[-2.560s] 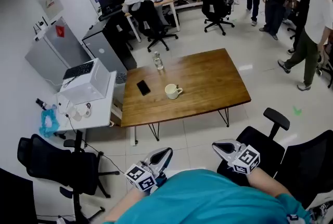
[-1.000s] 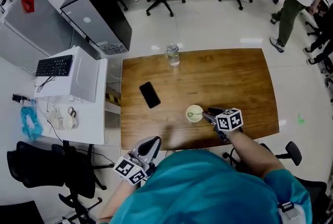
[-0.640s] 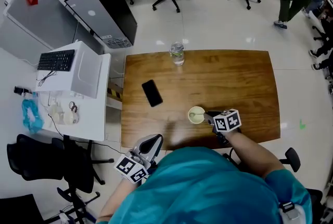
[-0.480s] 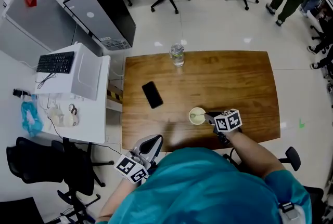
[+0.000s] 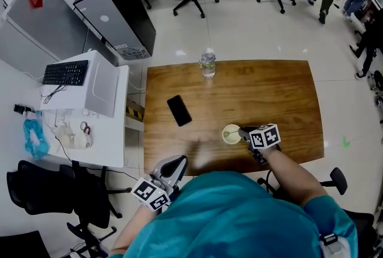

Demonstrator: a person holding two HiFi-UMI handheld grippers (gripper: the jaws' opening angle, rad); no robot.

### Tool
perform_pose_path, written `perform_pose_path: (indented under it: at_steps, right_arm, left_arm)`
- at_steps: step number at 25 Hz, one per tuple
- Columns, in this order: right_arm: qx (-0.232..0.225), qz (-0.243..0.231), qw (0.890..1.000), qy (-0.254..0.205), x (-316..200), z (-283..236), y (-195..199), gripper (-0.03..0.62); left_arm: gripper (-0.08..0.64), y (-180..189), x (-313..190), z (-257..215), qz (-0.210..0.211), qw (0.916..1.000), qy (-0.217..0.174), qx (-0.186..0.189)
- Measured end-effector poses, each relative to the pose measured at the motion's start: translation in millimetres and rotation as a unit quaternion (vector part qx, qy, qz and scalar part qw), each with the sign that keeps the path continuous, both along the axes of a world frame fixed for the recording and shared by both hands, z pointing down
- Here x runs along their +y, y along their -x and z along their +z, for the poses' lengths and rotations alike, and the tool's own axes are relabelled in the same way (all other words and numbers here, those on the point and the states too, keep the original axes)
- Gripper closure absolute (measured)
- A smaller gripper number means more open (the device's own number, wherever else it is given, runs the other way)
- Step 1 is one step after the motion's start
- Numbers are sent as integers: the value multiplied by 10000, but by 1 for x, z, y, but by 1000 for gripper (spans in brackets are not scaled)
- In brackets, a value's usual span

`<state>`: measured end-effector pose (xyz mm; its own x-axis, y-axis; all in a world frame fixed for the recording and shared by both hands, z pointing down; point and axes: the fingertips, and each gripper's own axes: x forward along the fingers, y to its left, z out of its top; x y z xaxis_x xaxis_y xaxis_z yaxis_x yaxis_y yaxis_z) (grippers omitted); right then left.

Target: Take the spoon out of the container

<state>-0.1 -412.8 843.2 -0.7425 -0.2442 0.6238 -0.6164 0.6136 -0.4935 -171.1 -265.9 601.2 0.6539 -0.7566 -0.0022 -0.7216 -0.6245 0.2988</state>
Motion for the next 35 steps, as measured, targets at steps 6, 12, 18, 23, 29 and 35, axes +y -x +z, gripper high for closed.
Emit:
perform_pose_path:
  at_steps: [6,12,18,23,29,35]
  right_arm:
    - [87,33,9998,-170,-3,-4,0,543]
    - [-151,47,9992,-362,-1,-30,1,545]
    - [-834,315,9954,-343,15,-87,-2,546]
    - [-1440,488,9875,-423,55,-137,6,546]
    - [-2060,895,9722,-655,112,-182,38,546]
    - [-2376,1086,9618,-824,170,-205,49,546]
  left_arm:
    - [561,10,3,-4,-53,10000,-29,6]
    - [561,17,5,-7,-79,9999,-88,48]
    - [561,25,11,-16,20,9997,-211,113]
    - [561,37,34,-26,290,9986,-405,183]
    - [561,67,71,-32,869,9937,-555,427]
    - [561,70,99,-31,1367,9868,-601,629]
